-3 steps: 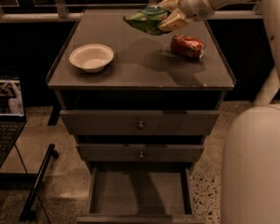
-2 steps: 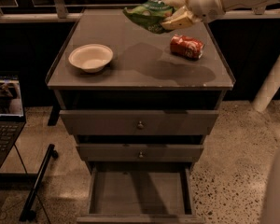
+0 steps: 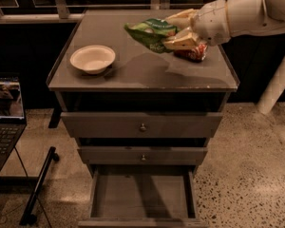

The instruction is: Place green rice chip bag into bottom drawer

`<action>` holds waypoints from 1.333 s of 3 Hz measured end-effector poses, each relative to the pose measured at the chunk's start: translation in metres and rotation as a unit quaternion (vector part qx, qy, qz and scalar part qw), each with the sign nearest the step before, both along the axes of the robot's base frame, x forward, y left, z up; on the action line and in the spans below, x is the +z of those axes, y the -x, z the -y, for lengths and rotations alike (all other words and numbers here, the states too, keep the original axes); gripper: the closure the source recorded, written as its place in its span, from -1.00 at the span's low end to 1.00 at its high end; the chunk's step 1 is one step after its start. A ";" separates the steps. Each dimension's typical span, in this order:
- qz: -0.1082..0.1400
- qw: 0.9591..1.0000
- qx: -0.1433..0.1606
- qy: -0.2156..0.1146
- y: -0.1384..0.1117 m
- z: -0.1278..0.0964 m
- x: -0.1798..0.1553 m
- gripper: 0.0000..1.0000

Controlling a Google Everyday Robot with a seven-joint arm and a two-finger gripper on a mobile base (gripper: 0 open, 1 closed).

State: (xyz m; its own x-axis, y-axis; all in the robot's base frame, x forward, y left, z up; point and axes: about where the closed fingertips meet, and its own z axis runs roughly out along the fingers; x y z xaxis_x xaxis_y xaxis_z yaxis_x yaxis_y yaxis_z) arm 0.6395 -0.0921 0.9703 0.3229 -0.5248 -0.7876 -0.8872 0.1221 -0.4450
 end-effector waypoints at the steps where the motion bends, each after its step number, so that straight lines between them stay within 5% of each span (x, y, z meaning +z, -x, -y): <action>1: 0.000 1.000 0.002 0.001 0.000 -0.002 0.000 1.00; 3: 0.025 0.998 0.049 -0.004 0.014 -0.043 0.048 1.00; 4: 0.080 0.996 0.022 -0.043 0.072 -0.057 0.111 1.00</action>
Offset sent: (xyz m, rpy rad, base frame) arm 0.0136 0.0546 0.0278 -0.0484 -0.0103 0.1782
